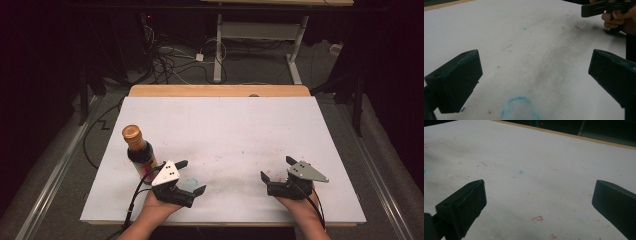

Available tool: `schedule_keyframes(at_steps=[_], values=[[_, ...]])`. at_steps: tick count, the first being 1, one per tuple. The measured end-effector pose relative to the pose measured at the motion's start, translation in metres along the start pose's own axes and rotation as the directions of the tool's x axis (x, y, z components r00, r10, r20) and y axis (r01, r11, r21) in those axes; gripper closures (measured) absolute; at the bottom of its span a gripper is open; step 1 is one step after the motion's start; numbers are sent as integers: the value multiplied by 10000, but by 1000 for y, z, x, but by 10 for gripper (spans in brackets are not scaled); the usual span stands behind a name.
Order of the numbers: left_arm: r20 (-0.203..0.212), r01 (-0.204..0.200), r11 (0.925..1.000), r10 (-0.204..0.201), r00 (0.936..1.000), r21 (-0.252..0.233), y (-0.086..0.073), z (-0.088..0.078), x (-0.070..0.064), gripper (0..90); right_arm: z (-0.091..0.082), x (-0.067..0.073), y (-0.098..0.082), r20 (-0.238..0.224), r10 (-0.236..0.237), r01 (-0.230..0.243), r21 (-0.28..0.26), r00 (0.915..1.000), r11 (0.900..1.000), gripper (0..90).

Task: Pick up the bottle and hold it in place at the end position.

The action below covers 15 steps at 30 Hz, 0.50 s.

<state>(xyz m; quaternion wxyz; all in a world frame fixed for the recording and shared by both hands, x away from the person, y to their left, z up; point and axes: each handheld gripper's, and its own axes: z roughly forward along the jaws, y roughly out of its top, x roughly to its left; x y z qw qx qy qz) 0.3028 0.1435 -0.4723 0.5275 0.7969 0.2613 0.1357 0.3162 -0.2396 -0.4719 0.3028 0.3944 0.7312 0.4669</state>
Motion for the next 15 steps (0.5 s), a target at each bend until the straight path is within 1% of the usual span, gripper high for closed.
schedule_keyframes(at_steps=[3,4,5,6,7,9,10,12,15], values=[[39,-251,9997,251,9997,5,0,-11,-4,0,-1,0,1,19,47,-47,-57,10000,10000,1],[24,-277,9996,277,9996,-25,0,-15,-5,0,-1,0,1,22,36,-36,-62,10000,10000,1],[24,-277,9996,277,9996,-25,0,-15,-5,0,-1,0,1,39,31,-30,-63,10000,10000,2],[41,-221,9996,222,9997,-175,0,-23,-6,0,-1,0,1,40,17,-17,-80,10000,10000,1],[62,-250,9994,252,9997,-225,1,-26,-6,0,-1,0,2,44,17,-17,-80,10000,10000,1],[-63,-313,9991,311,9995,-284,1,-33,-6,0,-1,1,2,62,16,-16,-47,10000,10000,2],[-56,-279,9991,277,9996,-327,1,-35,-6,0,-1,1,2,63,-30,31,-61,10000,10000,1],[-88,-265,9991,262,9996,-320,1,-40,-7,0,-1,1,2,56,-41,42,-68,10000,10000,1],[-170,-369,9990,365,9992,-241,-2,-47,-9,0,0,0,2,4,22,-22,-50,10000,10000,1]])
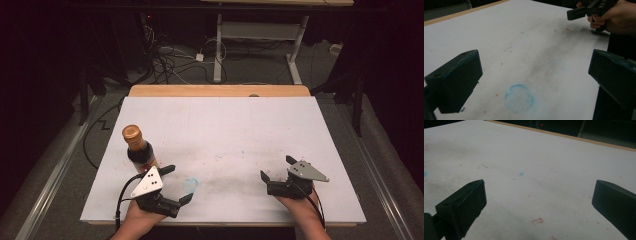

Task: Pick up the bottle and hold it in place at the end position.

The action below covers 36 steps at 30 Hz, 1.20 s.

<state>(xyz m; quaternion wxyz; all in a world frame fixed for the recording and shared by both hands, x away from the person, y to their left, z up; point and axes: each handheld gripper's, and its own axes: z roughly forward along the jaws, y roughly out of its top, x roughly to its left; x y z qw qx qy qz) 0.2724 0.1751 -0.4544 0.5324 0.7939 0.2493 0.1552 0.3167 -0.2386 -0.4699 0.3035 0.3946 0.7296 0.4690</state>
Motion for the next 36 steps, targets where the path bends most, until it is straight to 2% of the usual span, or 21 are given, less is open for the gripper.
schedule_keyframes(at_steps=[5,7,10,15,20,26,36], values=[[-161,2,10000,-1,9999,51,-4,-9,1,0,1,0,1,-40,3,-3,-3,10000,10000,1],[-228,239,9997,-241,9995,-76,-7,-17,3,0,1,0,1,-23,27,-27,-26,10000,10000,2],[-368,175,9998,-175,9992,-12,-9,-23,3,0,1,-1,1,-18,39,-39,-29,10000,10000,1],[-682,220,9998,-220,9974,-11,-16,-44,4,0,1,0,2,5,42,-42,-36,10000,10000,1],[-933,478,9988,-488,9944,-127,-22,-56,8,0,1,0,2,37,63,-63,-48,10000,10000,1],[-1333,860,9963,-864,9873,-85,-32,-68,17,0,1,-1,2,57,16,-15,-25,10000,10000,2],[-1819,1138,9931,-1168,9764,-269,-36,-77,29,0,1,-2,0,50,50,-50,13,10000,10000,1]])
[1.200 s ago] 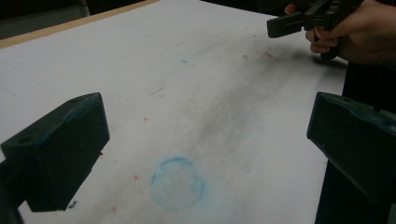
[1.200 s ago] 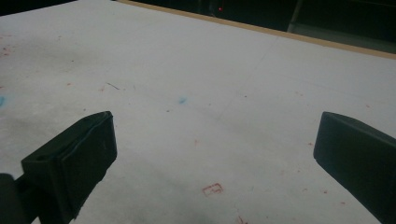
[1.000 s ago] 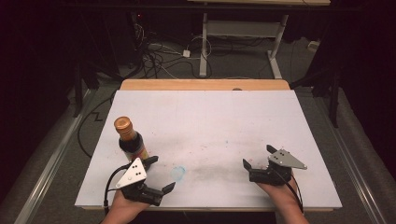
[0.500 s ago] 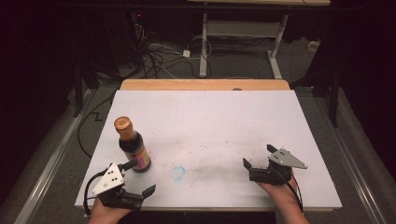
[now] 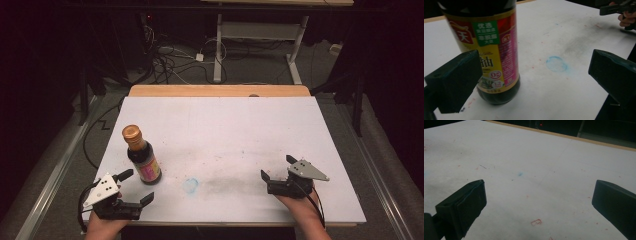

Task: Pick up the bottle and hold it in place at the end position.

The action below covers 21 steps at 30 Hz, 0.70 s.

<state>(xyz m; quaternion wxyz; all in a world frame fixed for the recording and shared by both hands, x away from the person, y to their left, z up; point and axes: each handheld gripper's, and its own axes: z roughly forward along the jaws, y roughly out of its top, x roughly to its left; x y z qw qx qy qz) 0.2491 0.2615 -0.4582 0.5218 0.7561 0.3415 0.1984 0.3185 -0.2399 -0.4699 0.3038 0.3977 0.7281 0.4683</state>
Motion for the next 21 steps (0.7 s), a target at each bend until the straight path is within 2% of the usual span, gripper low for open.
schedule_keyframes(at_steps=[11,21], values=[[-420,421,9991,-424,9982,-91,3,10,22,0,1,1,0,-44,-35,35,14,10000,10000,2],[-436,520,9986,-522,9977,-71,13,28,33,0,1,0,-1,-6,-72,72,32,10000,10000,1]])
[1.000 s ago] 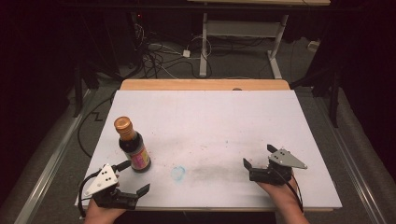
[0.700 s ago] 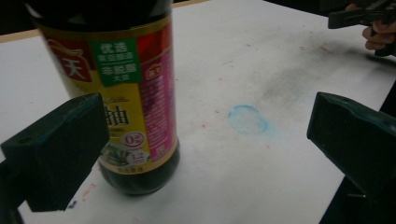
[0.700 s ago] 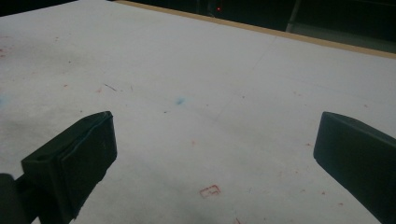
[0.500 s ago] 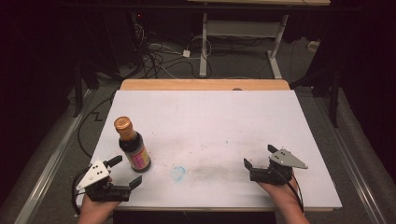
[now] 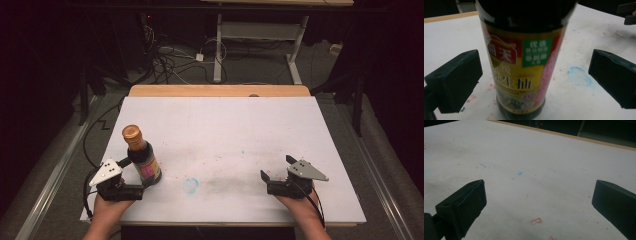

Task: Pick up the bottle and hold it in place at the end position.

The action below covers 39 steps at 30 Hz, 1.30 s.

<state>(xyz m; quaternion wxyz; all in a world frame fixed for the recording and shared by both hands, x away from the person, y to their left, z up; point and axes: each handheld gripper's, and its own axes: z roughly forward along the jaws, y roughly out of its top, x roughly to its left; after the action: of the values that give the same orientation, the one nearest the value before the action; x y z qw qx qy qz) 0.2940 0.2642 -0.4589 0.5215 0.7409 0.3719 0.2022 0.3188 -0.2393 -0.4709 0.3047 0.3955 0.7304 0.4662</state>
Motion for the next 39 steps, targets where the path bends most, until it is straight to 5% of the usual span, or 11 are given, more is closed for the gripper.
schedule_keyframes(at_steps=[12,28,39], values=[[163,166,9999,-166,9997,9,10,15,12,12,1,0,-1,-36,1,-1,51,10000,10000,2],[232,128,9997,-124,9997,-188,6,8,11,255,0,1,0,-29,-58,58,68,10000,10000,1],[-4,-171,9998,171,9999,-36,8,8,9,279,0,2,0,-33,-99,99,84,9999,9999,2]])
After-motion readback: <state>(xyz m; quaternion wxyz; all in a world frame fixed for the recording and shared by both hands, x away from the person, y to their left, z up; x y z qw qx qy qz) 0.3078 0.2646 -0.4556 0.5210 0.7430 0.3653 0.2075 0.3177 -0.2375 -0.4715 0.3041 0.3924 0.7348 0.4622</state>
